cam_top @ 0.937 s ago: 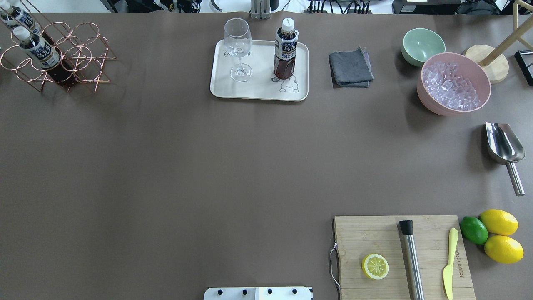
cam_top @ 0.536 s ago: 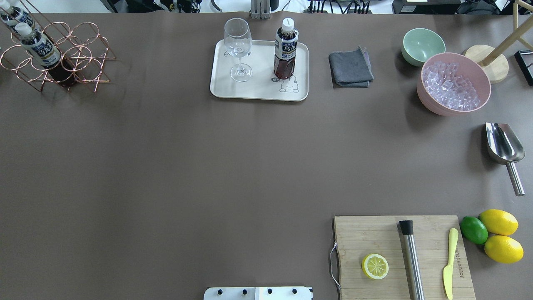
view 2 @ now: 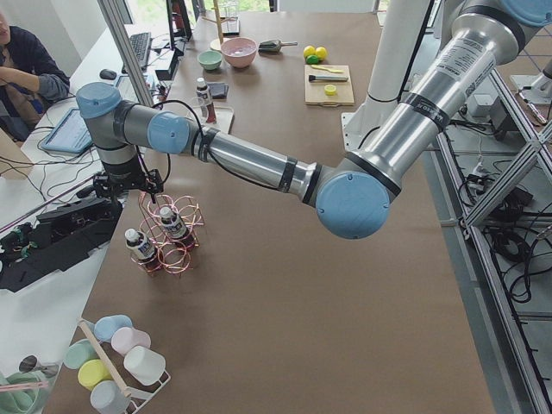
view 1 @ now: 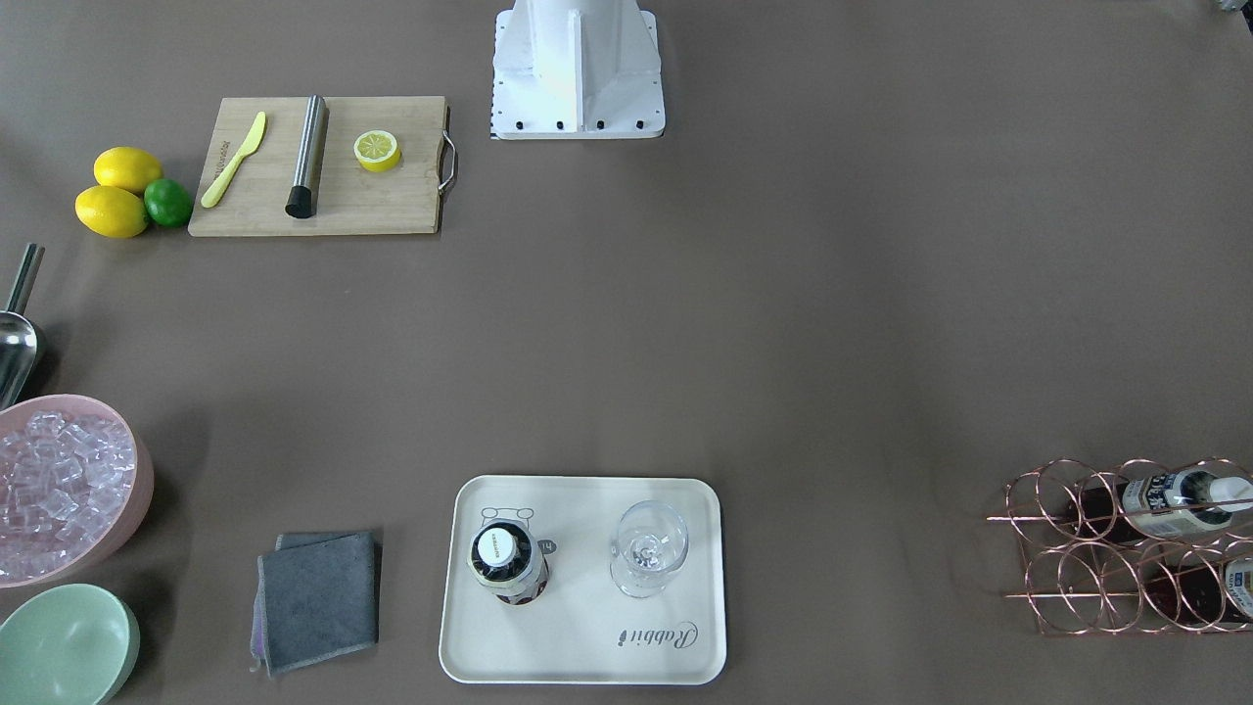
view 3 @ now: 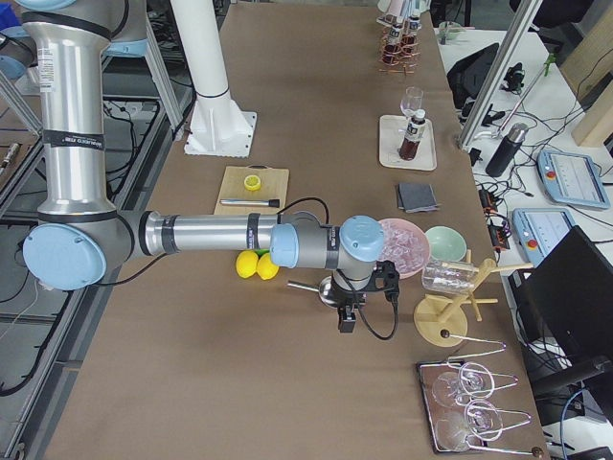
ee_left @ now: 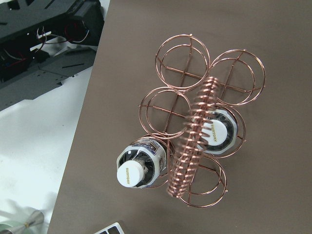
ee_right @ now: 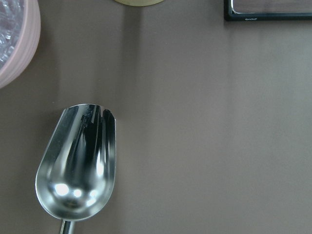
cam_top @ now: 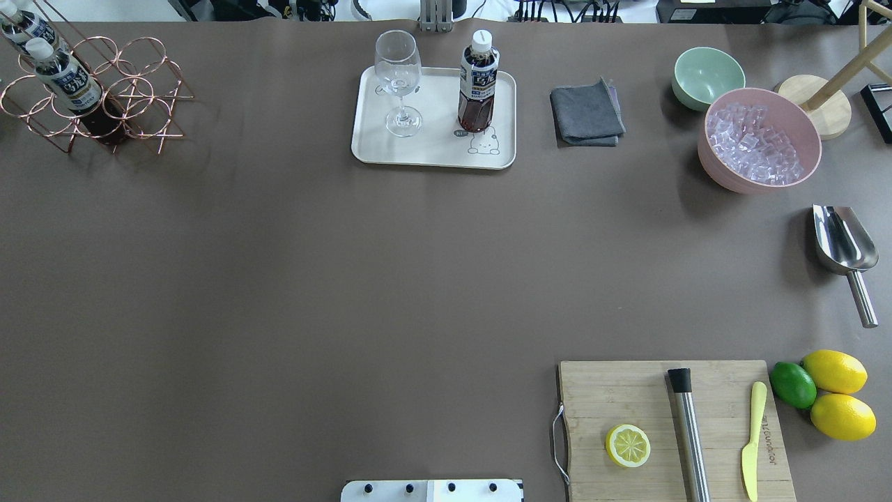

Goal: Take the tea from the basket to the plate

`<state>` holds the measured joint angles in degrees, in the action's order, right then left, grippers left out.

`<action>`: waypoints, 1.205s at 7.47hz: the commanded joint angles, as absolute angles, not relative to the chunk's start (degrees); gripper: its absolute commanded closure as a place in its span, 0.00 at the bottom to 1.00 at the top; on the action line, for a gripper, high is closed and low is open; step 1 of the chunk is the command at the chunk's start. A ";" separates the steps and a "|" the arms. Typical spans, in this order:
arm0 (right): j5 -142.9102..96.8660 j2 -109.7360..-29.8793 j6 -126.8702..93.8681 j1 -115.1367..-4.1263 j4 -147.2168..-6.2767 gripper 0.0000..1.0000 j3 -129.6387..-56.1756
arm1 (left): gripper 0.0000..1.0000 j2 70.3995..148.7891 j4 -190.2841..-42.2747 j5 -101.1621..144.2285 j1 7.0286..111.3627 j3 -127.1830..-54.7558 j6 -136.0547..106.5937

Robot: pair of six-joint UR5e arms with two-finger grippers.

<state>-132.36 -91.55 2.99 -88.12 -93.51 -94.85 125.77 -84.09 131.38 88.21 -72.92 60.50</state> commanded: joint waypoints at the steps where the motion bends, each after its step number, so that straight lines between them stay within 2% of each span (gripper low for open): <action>1: -132.36 -93.87 2.99 -88.95 -93.86 0.00 -97.65 | 0.02 121.83 -83.94 131.31 89.21 -73.04 37.13; 5: -132.63 -93.96 2.99 -89.03 -93.96 0.00 -97.12 | 0.02 110.86 -84.64 132.44 88.42 -81.28 0.85; 8: -132.45 -94.22 2.99 -89.03 -93.96 0.00 -97.21 | 0.02 106.28 -84.90 136.58 89.12 -82.08 -1.49; 9: -132.54 -94.31 2.99 -89.03 -94.04 0.00 -97.12 | 0.02 102.52 -84.90 136.58 89.38 -85.92 -1.49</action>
<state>-132.47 -94.14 2.99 -89.03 -93.96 -97.14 107.36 -84.77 135.79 88.83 -81.78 -1.11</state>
